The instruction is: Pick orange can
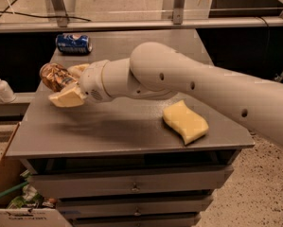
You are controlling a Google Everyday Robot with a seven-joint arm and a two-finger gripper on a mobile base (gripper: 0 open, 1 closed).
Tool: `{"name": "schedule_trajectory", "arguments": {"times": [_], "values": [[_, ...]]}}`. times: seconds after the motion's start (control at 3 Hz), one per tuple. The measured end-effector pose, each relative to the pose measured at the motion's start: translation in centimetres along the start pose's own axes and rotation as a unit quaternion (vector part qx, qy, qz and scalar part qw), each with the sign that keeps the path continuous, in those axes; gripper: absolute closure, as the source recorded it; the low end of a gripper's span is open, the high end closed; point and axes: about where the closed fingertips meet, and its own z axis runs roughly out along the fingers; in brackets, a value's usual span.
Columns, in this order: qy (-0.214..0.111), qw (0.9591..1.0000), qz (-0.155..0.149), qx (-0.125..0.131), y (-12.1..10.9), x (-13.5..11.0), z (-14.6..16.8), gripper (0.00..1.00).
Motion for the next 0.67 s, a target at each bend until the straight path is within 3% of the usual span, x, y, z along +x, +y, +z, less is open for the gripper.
{"name": "schedule_trajectory", "arguments": {"times": [0.33,0.67], "values": [[0.004,0.9996,-0.026,0.008,-1.8,-1.4,-2.0,1.00],[0.003,0.9981,-0.059,0.017,-4.1,-2.8,-6.1,1.00]]}}
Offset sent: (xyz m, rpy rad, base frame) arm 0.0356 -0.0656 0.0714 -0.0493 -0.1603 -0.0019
